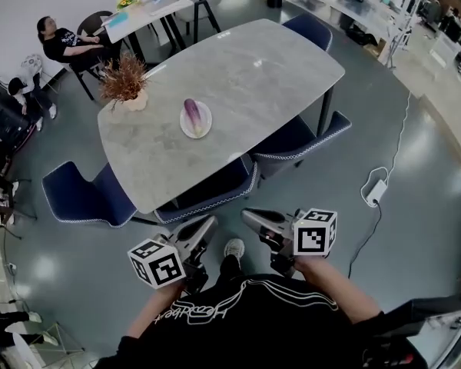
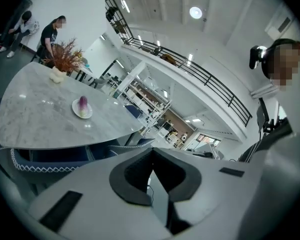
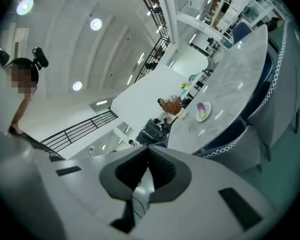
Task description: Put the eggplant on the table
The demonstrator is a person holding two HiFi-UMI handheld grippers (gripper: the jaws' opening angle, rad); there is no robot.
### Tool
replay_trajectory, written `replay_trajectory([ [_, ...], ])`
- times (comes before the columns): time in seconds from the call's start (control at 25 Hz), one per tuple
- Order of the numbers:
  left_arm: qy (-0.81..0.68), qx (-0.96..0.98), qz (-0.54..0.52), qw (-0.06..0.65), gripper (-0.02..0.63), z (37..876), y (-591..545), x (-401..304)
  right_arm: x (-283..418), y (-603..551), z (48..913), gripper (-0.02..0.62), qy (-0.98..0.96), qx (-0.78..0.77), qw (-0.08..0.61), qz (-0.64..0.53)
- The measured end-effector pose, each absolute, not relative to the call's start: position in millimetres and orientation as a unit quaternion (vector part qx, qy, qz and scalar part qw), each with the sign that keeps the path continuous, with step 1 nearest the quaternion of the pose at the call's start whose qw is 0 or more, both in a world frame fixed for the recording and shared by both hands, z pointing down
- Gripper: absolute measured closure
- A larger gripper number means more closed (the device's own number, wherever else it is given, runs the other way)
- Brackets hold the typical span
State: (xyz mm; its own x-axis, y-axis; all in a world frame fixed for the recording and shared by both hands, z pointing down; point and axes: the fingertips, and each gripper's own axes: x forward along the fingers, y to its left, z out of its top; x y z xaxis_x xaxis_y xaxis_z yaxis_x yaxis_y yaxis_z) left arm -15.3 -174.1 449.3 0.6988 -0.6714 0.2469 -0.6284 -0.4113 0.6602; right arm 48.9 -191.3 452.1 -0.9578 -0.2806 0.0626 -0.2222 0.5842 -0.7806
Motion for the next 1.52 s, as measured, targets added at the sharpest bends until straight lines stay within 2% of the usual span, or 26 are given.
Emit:
replay_trajectory([
  [0.32, -0.409, 0.856, -0.035, 0.315, 0.598, 411.6, -90.9, 19.7, 88.8, -114.7, 422.2, 0.589, 0.914, -0.125, 0.029, -0.386],
  [0.64, -0.429, 0.857, -0.038, 0.282, 0.598, 392.6, -29.7, 35.3, 98.9, -54.6, 401.1, 0.589, 0.940, -0.088, 0.009, -0.328],
  [1.16, -0.429, 0.868, -0.043, 0.247, 0.598, 371.9, 14.6, 58.3, 109.9, 1.7, 377.8, 0.589, 0.967, -0.036, -0.017, -0.252],
  [1.52, -0.416, 0.879, -0.031, 0.232, 0.598, 363.5, 26.3, 75.0, 123.2, 12.1, 373.2, 0.589, 0.967, -0.045, -0.004, -0.249],
])
